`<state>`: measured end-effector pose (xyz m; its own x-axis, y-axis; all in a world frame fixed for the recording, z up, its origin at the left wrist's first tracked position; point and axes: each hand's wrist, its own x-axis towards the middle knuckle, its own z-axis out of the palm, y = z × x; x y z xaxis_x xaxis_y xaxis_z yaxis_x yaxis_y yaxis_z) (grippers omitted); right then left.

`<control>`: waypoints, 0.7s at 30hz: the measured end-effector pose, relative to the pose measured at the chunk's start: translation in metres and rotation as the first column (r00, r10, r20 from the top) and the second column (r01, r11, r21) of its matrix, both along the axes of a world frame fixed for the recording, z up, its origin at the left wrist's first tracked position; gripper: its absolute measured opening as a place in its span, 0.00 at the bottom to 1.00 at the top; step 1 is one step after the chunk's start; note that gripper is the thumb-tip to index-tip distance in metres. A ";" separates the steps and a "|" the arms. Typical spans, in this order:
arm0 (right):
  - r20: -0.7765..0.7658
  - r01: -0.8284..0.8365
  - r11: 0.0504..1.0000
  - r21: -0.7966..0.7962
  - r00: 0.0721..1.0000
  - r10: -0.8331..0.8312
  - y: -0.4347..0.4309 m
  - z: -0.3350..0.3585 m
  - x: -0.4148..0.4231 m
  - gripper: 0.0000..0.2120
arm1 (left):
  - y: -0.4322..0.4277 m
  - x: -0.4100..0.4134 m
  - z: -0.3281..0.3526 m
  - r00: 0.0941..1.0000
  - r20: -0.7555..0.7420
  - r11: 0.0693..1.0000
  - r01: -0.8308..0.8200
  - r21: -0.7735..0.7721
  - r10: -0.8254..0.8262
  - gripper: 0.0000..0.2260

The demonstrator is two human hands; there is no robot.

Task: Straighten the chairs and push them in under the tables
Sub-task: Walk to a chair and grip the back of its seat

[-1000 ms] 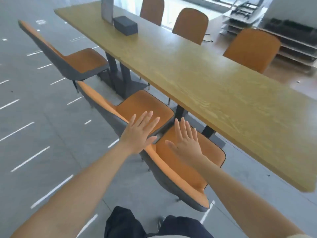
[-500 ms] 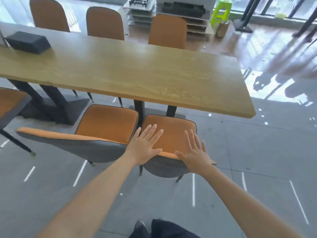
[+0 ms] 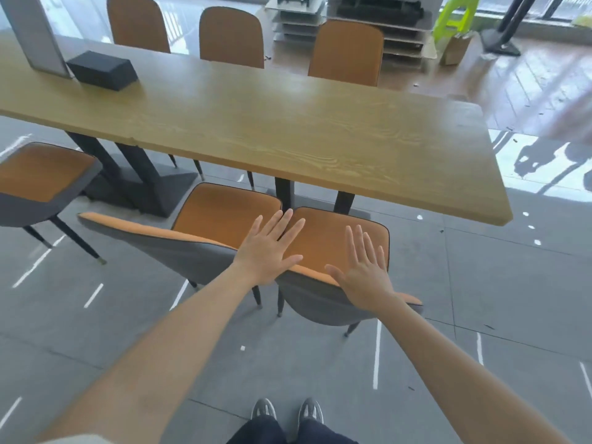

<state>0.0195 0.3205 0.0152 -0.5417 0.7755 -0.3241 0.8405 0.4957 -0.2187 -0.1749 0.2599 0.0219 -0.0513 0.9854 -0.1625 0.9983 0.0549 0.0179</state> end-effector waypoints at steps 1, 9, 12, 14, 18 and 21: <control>-0.012 -0.020 1.000 0.002 1.000 0.020 -0.002 0.001 -0.008 0.37 | -0.007 -0.008 0.003 1.000 -0.004 1.000 -0.022 0.003 0.022 0.30; -0.042 -0.146 0.989 0.006 0.988 0.146 -0.037 0.012 -0.091 0.36 | -0.058 -0.097 0.018 0.987 -0.054 0.988 -0.148 0.040 0.150 0.31; -0.043 -0.150 0.989 0.013 0.988 0.150 -0.054 0.010 -0.133 0.36 | -0.079 -0.142 0.017 0.985 -0.064 0.987 -0.155 0.053 0.158 0.32; -0.045 -0.144 0.989 0.028 0.988 0.145 -0.068 0.005 -0.167 0.37 | -0.095 -0.175 0.015 0.987 -0.068 0.989 -0.140 0.057 0.143 0.32; -0.048 -0.135 0.990 0.036 0.989 0.137 -0.099 -0.003 -0.240 0.38 | -0.129 -0.241 0.012 0.989 -0.033 0.989 -0.142 0.025 0.143 0.33; -0.035 -0.135 0.990 0.044 0.990 0.136 -0.119 -0.006 -0.285 0.39 | -0.148 -0.283 0.006 0.990 -0.010 0.991 -0.137 -0.004 0.137 0.34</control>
<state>-0.2658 0.2018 0.0094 -0.6540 0.7066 -0.2703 0.7565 0.6138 -0.2257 -0.4584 0.1124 0.0279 -0.1877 0.9681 -0.1659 0.9814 0.1916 0.0077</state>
